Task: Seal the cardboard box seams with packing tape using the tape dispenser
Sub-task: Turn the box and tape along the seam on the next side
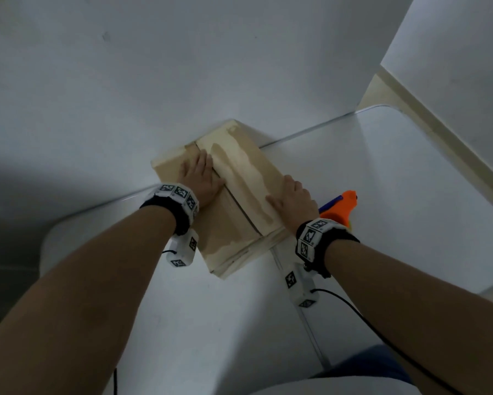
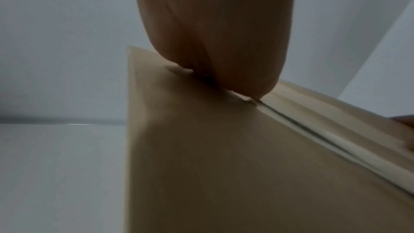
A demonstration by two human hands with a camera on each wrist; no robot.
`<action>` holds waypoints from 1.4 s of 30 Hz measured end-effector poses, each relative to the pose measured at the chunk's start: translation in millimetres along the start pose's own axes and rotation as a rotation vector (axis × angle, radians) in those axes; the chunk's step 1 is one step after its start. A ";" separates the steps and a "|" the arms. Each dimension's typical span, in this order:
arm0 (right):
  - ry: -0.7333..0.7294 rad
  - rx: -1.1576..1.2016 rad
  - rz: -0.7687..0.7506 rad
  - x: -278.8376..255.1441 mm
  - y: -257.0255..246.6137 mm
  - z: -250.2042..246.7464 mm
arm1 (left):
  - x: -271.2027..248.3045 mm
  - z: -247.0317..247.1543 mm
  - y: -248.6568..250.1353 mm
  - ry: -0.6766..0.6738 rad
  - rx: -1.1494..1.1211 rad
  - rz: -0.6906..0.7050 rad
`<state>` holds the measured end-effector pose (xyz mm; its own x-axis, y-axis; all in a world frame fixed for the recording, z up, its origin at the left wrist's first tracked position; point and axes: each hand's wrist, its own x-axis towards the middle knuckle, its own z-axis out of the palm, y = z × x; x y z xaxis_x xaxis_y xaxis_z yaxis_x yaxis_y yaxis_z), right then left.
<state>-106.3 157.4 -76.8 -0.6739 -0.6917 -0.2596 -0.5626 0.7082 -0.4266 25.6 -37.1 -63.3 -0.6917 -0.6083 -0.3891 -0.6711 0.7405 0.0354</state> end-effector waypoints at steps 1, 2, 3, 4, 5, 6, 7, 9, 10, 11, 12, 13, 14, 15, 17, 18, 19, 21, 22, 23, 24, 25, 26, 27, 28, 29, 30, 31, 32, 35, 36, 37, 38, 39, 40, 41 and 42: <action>-0.003 0.001 0.004 -0.2 -0.2 -0.1 | -6.0 2.3 5.7 -0.011 0.001 0.005; -0.002 0.004 0.005 -0.1 0.3 0.0 | -14.1 5.5 12.8 -0.022 -0.003 0.017; -0.001 0.007 0.003 -0.1 0.5 -0.1 | -23.8 10.6 20.3 -0.032 -0.009 0.034; -0.003 0.011 0.002 0.1 0.8 0.0 | -35.7 16.0 28.8 -0.038 -0.016 0.057; -0.009 0.016 0.001 0.2 1.1 -0.1 | -48.7 21.3 37.5 -0.037 -0.024 0.082; -0.015 0.022 0.001 0.4 1.5 -0.1 | -62.0 26.9 45.9 -0.035 -0.026 0.108; -0.019 0.028 0.002 0.2 1.6 -0.4 | -75.1 32.2 53.8 -0.035 -0.019 0.133; -0.022 0.028 0.009 -0.6 0.6 -1.4 | -97.7 42.0 66.8 -0.038 0.013 0.170; -0.020 0.025 0.011 -1.2 -0.2 -1.9 | -106.2 46.1 72.0 -0.039 0.023 0.182; -0.014 0.023 0.012 -1.8 -1.0 -2.3 | -112.0 50.3 76.3 -0.041 0.021 0.189; -0.010 0.025 0.015 -2.3 -1.4 -2.5 | -116.1 53.4 79.7 -0.042 0.014 0.188; -0.007 0.033 0.018 -2.7 -1.5 -2.6 | -118.3 56.1 81.9 -0.033 0.011 0.185; -0.005 0.042 0.018 -3.0 -1.5 -2.8 | -119.3 57.6 83.3 -0.018 0.014 0.181; -0.005 0.047 0.017 -3.1 -1.5 -3.4 | -119.4 58.4 84.0 -0.004 0.024 0.180; -0.030 0.051 0.012 -4.3 -2.1 -5.6 | -119.1 61.0 82.7 0.020 0.042 0.186; -0.048 0.068 0.010 -5.5 -2.5 -7.3 | -119.2 61.9 81.6 0.026 0.042 0.191; -0.045 0.104 0.007 -7.1 -2.5 -9.7 | -119.0 62.3 80.3 0.027 0.035 0.193; 0.076 0.227 -0.017 -12.5 1.4 -13.7 | -117.9 62.5 77.9 0.029 0.011 0.200; 0.178 0.300 -0.027 -17.3 6.0 -15.1 | -118.6 62.2 76.2 0.045 0.003 0.211; 0.273 0.380 -0.028 -22.8 12.5 -16.6 | -119.9 62.6 73.4 0.082 0.013 0.233; 0.330 0.479 -0.012 -29.5 20.2 -19.9 | -121.8 63.4 70.0 0.135 0.043 0.268; 0.324 0.594 0.031 -36.1 29.1 -23.0 | -124.3 64.8 66.8 0.184 0.087 0.316; 0.258 0.678 0.087 -41.7 36.2 -25.4 | -126.3 66.7 63.6 0.215 0.140 0.362; 0.141 0.714 0.134 -48.4 42.2 -27.2 | -127.3 69.4 61.1 0.231 0.187 0.391; -0.013 0.735 0.177 -53.9 42.4 -25.8 | -128.1 71.4 59.8 0.241 0.215 0.399; -0.190 0.772 0.226 -58.3 38.2 -21.7 | -128.4 72.5 59.4 0.249 0.227 0.396; -0.360 0.811 0.277 -63.9 29.6 -15.3 | -128.5 72.7 60.5 0.248 0.234 0.387; -0.483 0.822 0.317 -69.6 19.4 -8.3 | -128.5 72.8 61.7 0.243 0.243 0.381; -0.547 0.826 0.323 -73.1 9.1 -0.6 | -128.6 73.0 62.2 0.237 0.258 0.375; -0.510 0.916 0.186 -73.2 -7.8 15.5 | -129.8 73.0 62.4 0.213 0.305 0.361; -0.489 0.954 0.188 -70.9 -8.7 17.2 | -129.5 72.3 62.6 0.198 0.318 0.360; -0.477 0.955 0.175 -70.1 -6.6 17.9 | -128.4 71.9 62.6 0.182 0.330 0.360; -0.471 0.931 0.146 -68.6 -6.7 20.3 | -127.6 70.7 63.0 0.161 0.338 0.359; -0.467 0.892 0.109 -69.2 -6.4 23.0 | -127.2 70.6 63.3 0.149 0.343 0.360; -0.464 0.874 0.079 -69.8 -5.7 24.9 | -127.0 71.0 63.7 0.151 0.341 0.355; -0.471 0.864 0.076 -70.0 -5.4 24.1 | -126.6 71.4 63.4 0.157 0.337 0.348; -0.468 0.856 0.069 -68.1 -3.7 25.6 | -126.7 71.5 63.5 0.155 0.339 0.344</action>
<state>-46.0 198.4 -79.8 -0.3298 -0.7700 -0.5462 0.1333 0.5347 -0.8344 89.6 107.5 -77.6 -0.9062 -0.3291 -0.2654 -0.2909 0.9409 -0.1734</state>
